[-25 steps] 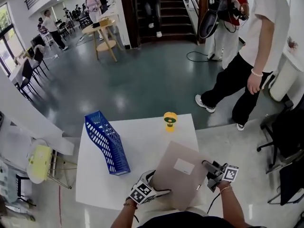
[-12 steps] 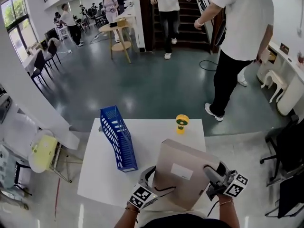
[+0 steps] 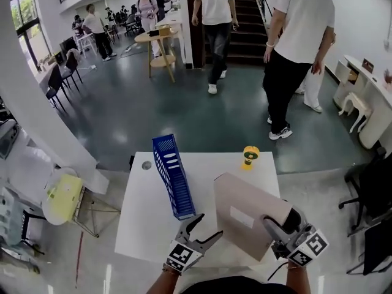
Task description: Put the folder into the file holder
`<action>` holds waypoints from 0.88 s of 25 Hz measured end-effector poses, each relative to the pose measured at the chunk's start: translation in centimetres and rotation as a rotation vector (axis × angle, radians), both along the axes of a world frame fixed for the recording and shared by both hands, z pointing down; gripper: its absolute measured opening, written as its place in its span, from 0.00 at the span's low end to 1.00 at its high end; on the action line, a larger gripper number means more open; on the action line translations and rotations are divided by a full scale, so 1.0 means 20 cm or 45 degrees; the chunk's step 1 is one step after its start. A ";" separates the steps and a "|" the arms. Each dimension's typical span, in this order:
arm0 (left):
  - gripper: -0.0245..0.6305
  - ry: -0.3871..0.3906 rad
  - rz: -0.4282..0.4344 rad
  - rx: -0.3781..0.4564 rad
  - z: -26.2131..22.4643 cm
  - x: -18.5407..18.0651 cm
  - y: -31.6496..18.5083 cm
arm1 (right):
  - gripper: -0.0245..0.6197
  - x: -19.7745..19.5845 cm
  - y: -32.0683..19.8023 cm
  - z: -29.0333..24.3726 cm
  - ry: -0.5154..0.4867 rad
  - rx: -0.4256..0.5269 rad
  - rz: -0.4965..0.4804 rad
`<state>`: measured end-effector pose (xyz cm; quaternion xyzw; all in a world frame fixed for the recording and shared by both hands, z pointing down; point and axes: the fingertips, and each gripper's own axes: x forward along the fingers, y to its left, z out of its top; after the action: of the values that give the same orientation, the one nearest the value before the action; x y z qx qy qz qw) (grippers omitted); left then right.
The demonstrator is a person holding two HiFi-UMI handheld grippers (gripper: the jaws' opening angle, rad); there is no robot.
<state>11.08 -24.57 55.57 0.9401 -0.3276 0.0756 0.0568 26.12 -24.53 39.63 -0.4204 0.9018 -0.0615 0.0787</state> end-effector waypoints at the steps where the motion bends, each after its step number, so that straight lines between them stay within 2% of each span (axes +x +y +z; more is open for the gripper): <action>1: 0.54 0.007 -0.014 0.019 -0.03 -0.06 0.00 | 0.48 -0.04 0.01 -0.01 0.027 0.014 0.018; 5: 0.28 0.040 -0.070 0.064 -0.14 -0.31 0.03 | 0.48 -0.17 0.05 -0.09 0.066 0.033 0.091; 8: 0.04 0.097 -0.102 0.063 -0.19 -0.51 0.04 | 0.48 -0.24 0.07 -0.17 0.050 0.071 0.154; 11: 0.04 0.125 -0.111 0.040 -0.21 -0.70 0.05 | 0.48 -0.34 0.09 -0.28 0.036 0.136 0.210; 19: 0.04 0.112 -0.141 0.081 -0.20 -1.07 0.07 | 0.48 -0.62 0.12 -0.61 -0.031 0.297 0.299; 22: 0.04 0.091 -0.152 0.133 -0.24 -1.18 0.09 | 0.48 -0.75 0.11 -0.68 -0.039 0.330 0.313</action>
<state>-12.47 -22.85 50.71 0.9226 -0.3844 0.0213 0.0238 11.18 -22.29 26.10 -0.5130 0.8426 0.0590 0.1529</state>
